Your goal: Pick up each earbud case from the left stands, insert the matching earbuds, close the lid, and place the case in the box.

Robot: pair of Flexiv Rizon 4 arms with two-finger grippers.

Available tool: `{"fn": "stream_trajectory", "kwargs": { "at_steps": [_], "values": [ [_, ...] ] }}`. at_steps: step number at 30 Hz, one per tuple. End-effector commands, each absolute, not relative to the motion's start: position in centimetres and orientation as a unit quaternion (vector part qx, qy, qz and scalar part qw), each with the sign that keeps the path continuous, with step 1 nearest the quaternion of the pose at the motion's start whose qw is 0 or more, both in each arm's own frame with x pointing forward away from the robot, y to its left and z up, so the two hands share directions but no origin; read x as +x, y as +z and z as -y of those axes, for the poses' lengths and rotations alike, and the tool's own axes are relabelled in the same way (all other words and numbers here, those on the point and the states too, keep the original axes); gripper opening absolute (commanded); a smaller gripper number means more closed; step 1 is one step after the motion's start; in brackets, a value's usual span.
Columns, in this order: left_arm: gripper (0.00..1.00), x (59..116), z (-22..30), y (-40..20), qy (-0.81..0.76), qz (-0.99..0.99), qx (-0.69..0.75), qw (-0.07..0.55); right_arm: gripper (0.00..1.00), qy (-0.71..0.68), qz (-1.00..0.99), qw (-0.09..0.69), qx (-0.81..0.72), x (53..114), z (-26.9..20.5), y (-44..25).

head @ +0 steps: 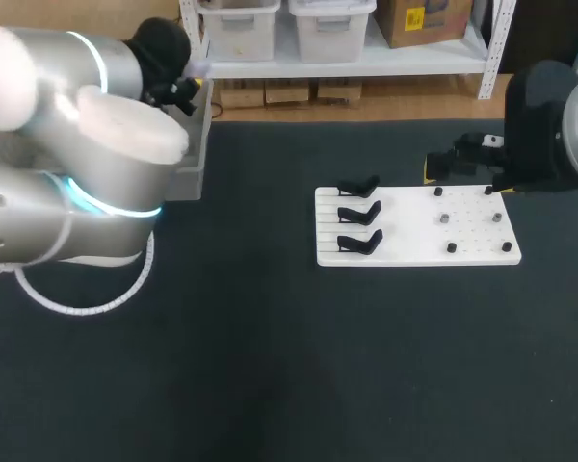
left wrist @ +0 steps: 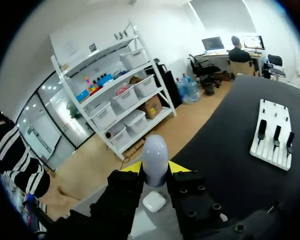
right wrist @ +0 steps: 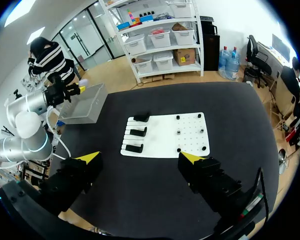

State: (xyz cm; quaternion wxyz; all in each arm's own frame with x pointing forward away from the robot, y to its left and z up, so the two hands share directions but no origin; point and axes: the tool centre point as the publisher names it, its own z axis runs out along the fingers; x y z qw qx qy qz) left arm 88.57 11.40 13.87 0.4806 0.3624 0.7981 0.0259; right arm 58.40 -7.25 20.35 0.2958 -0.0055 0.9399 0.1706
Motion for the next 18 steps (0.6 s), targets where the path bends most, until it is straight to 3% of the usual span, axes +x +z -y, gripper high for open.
{"fn": "stream_trajectory", "kwargs": {
  "at_steps": [1, 18],
  "values": [
    [0.00, 89.7, -10.9, 13.0, 0.075, -0.806, 0.312, 0.497, 1.00, 0.171, -0.939, 0.298, -0.005, 58.4, 7.2, 20.2],
    [0.00, 86.8, -10.3, 13.0, 0.016, -0.779, 0.266, 0.568, 1.00, 0.171, -0.939, 0.298, -0.005, 58.4, 7.2, 20.2]
  ]
}}
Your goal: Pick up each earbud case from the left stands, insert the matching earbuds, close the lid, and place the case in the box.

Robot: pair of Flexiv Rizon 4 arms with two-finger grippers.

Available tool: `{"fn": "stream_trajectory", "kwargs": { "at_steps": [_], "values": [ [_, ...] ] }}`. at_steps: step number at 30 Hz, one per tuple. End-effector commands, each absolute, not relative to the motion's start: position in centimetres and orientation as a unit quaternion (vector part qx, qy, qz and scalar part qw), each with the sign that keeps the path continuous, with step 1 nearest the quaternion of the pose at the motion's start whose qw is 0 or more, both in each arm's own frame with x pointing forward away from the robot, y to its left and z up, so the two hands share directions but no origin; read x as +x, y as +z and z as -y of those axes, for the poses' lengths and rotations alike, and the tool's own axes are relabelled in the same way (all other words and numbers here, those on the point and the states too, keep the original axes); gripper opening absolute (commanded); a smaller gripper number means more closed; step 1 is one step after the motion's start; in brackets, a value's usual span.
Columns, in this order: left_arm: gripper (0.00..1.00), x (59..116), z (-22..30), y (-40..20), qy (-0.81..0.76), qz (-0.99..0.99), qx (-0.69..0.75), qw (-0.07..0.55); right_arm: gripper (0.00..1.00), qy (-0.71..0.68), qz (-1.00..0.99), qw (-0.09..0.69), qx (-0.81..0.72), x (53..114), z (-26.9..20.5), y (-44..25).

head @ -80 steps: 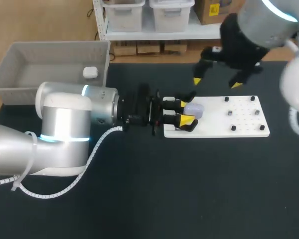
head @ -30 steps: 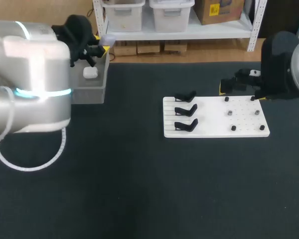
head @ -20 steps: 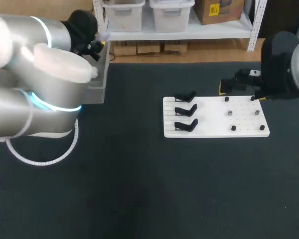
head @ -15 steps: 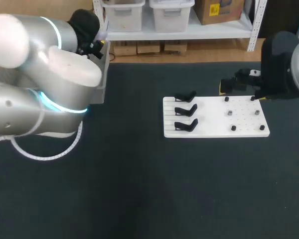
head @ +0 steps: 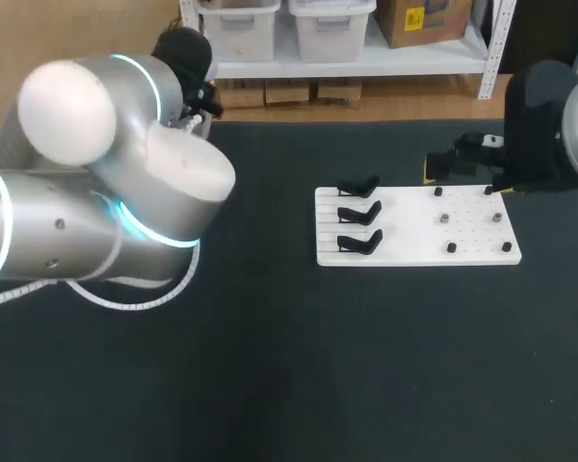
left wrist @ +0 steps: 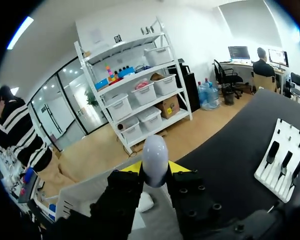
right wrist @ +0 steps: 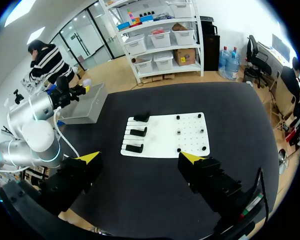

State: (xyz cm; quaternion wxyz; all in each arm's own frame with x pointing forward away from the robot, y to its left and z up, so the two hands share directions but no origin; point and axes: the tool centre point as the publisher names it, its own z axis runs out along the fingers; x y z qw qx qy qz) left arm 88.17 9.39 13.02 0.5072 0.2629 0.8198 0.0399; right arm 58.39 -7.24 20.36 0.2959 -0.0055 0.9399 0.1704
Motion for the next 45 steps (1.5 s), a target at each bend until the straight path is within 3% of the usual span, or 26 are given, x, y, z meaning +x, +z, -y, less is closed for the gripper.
{"fn": "stream_trajectory", "kwargs": {
  "at_steps": [1, 33, 45],
  "values": [
    [0.00, 86.6, -10.5, 13.0, 0.016, -0.778, 0.266, 0.569, 1.00, 0.171, -0.939, 0.298, -0.005, 58.4, 7.2, 20.2],
    [0.00, 82.3, -10.8, 13.3, -0.025, -0.745, 0.294, 0.599, 1.00, 0.171, -0.939, 0.298, -0.005, 58.4, 7.2, 20.2],
    [0.00, 80.8, -13.9, 13.8, 0.001, -0.748, 0.271, 0.607, 1.00, 0.171, -0.939, 0.298, -0.005, 58.4, 7.2, 20.2]
  ]
}}
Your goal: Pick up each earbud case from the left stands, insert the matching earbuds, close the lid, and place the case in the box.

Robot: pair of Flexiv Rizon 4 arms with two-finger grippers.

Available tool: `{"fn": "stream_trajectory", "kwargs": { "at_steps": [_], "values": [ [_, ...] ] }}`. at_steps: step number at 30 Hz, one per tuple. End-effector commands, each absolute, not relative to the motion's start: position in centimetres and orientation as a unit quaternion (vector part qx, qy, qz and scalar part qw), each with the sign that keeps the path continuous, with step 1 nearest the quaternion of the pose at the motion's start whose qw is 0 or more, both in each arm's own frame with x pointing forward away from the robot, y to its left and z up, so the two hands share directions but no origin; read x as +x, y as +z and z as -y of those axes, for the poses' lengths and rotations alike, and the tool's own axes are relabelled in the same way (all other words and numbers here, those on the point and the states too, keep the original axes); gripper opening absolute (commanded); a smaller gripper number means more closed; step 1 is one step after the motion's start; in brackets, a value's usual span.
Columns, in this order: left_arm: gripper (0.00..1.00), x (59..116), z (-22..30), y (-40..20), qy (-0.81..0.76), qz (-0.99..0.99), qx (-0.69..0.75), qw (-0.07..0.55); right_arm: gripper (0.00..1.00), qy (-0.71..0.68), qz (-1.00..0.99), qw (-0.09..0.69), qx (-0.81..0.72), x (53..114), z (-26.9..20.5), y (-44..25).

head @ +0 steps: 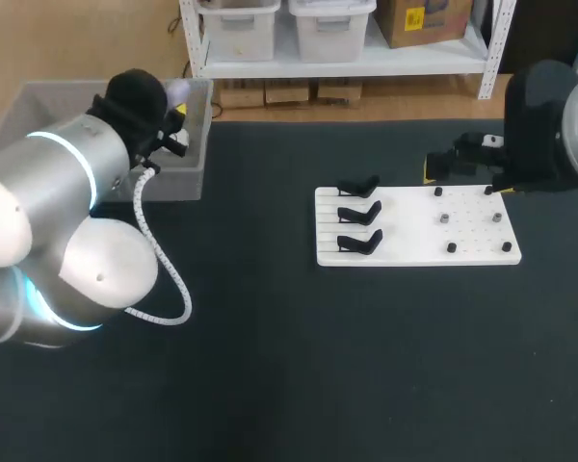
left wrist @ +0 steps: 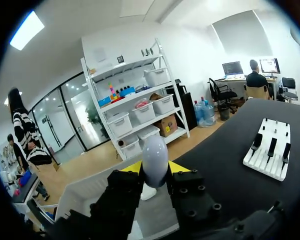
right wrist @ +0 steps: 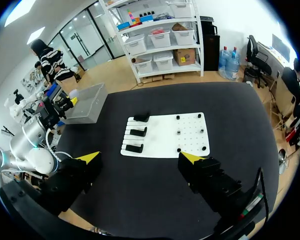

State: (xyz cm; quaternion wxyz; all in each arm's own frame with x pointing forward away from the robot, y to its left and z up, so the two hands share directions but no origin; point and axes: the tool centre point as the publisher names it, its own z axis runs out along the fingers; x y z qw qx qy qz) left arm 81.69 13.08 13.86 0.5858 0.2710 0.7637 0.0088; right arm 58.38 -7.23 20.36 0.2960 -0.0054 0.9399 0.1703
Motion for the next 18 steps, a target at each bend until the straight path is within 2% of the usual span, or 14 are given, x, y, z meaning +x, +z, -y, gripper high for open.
{"fn": "stream_trajectory", "kwargs": {
  "at_steps": [1, 6, 7, 8, 9, 18],
  "values": [
    [0.00, 80.6, -14.0, 13.8, 0.001, -0.748, 0.269, 0.607, 1.00, 0.171, -0.939, 0.298, -0.005, 58.4, 7.2, 20.2],
    [0.00, 79.5, -14.9, 13.9, 0.009, -0.752, 0.255, 0.608, 1.00, 0.171, -0.939, 0.298, -0.005, 58.4, 7.2, 20.2],
    [0.08, 79.3, -15.0, 14.0, 0.010, -0.753, 0.251, 0.608, 1.00, 0.171, -0.939, 0.298, -0.005, 58.4, 7.2, 20.2],
    [0.75, 79.1, -15.1, 14.1, 0.010, -0.753, 0.251, 0.609, 1.00, 0.171, -0.939, 0.298, -0.005, 58.4, 7.2, 20.2],
    [1.00, 79.0, -15.2, 14.3, 0.010, -0.752, 0.249, 0.610, 1.00, 0.171, -0.939, 0.298, -0.005, 58.4, 7.2, 20.2],
    [1.00, 78.1, -15.1, 16.0, 0.009, -0.740, 0.247, 0.626, 1.00, 0.171, -0.939, 0.298, -0.005, 58.4, 7.2, 20.2]
  ]
}}
